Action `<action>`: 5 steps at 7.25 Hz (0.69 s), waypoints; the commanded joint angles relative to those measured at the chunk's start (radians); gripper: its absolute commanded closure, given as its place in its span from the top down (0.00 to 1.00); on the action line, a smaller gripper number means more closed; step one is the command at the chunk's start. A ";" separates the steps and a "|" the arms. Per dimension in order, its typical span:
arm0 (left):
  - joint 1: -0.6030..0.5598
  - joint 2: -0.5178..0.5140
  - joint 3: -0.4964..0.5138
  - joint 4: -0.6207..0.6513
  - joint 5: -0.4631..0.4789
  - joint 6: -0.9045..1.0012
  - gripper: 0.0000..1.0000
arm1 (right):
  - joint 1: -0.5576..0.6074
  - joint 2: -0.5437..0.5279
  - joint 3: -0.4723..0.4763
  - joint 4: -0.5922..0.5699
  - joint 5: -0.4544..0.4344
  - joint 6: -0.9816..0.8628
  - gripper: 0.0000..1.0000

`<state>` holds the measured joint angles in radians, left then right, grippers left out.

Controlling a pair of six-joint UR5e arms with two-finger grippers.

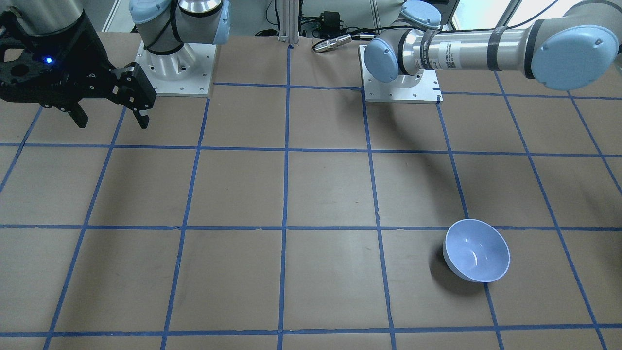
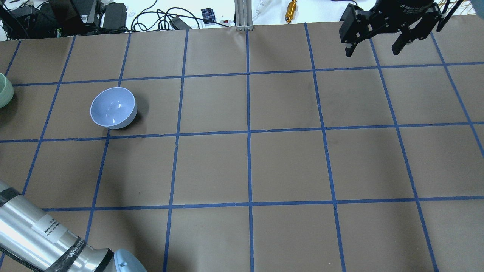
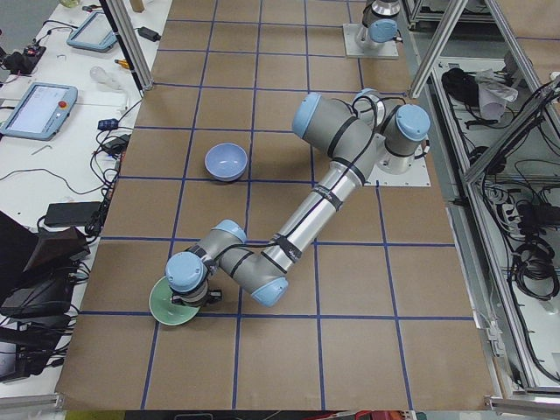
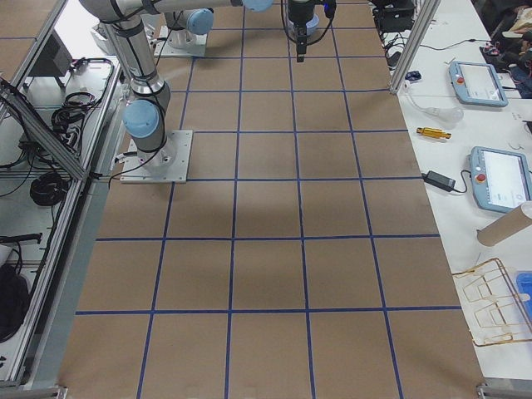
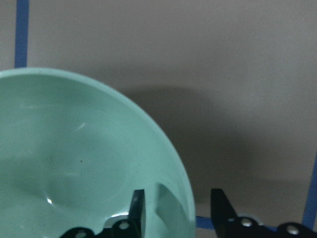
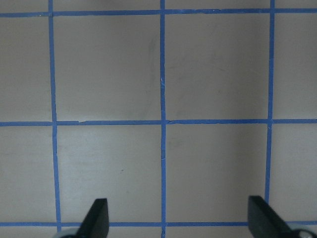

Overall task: Stack green bowl on blue bowl
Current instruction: 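Lower the open left gripper onto the rim of the pale green bowl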

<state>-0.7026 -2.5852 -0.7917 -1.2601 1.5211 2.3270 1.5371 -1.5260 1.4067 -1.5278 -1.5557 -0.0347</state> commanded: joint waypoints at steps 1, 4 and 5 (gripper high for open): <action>0.000 0.000 -0.001 0.010 0.001 0.003 0.00 | 0.000 0.000 0.000 0.000 0.000 -0.001 1.00; -0.015 0.087 -0.021 -0.056 0.007 -0.005 0.00 | 0.000 0.001 0.000 0.000 -0.001 -0.001 1.00; -0.044 0.159 -0.068 -0.097 0.010 -0.011 0.00 | 0.000 0.000 0.000 0.000 0.000 -0.001 1.00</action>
<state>-0.7212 -2.4993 -0.8204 -1.3117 1.5270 2.3226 1.5370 -1.5252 1.4066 -1.5279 -1.5561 -0.0351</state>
